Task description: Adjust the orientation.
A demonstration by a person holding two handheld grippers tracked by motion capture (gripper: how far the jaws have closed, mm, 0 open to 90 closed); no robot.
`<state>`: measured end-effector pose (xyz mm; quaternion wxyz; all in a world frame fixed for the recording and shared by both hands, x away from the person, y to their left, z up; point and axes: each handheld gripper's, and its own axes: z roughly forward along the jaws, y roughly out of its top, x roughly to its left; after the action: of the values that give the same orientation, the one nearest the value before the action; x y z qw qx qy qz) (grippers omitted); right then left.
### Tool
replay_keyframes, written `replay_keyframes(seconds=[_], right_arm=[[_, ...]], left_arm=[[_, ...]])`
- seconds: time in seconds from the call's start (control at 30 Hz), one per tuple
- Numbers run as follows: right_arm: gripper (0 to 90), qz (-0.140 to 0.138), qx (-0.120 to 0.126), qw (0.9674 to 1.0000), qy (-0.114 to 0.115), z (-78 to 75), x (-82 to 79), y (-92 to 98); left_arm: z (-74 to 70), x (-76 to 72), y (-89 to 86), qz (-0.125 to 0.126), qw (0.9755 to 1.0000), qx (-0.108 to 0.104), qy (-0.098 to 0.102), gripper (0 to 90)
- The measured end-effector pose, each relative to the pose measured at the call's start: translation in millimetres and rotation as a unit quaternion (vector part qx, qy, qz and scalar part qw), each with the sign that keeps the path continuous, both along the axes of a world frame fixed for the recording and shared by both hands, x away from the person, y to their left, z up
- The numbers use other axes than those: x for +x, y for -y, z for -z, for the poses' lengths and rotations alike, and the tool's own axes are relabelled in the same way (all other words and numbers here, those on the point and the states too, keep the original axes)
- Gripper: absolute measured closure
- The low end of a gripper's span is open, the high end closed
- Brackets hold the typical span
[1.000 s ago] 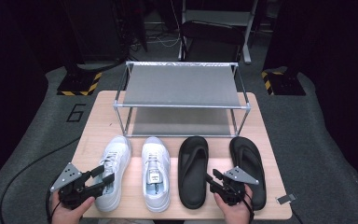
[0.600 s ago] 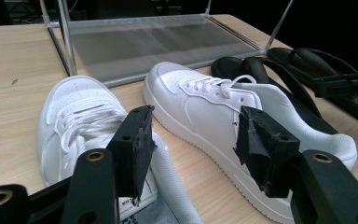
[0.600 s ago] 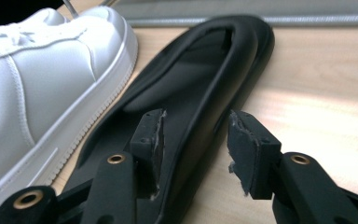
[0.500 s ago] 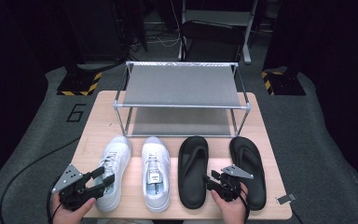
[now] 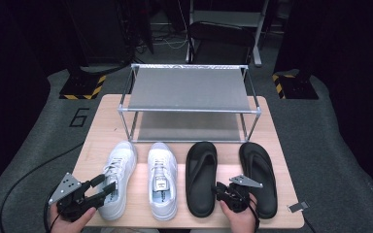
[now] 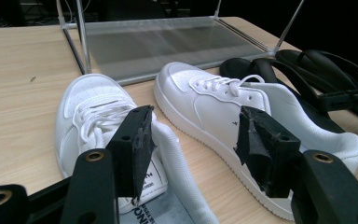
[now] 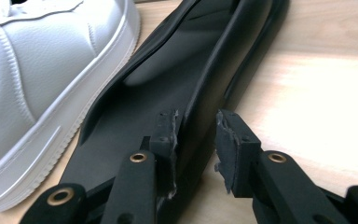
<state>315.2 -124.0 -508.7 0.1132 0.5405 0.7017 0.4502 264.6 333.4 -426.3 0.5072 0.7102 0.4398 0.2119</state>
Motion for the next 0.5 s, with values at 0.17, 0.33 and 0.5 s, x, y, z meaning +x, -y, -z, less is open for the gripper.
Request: replay_keyframes(seconds=[0.17, 0.33, 0.5], right_arm=[[66.8, 0.015, 0.002, 0.9999, 0.000, -0.8, 5.1, 7.5], [58.1, 0.026, 0.014, 0.9994, -0.016, 0.9, 5.9, 13.3], [62.2, 0.020, 0.014, 0.9993, -0.028, 5.4, 4.6, 10.9]], left_arm=[[-0.5, -0.3, -0.5, -0.002, 1.0000, 0.000, 0.003, 45.1], [0.1, -1.2, -2.4, -0.008, 0.9999, -0.005, 0.004, 45.0], [-0.7, -1.6, -4.0, -0.008, 1.0000, -0.003, 0.003, 45.1]])
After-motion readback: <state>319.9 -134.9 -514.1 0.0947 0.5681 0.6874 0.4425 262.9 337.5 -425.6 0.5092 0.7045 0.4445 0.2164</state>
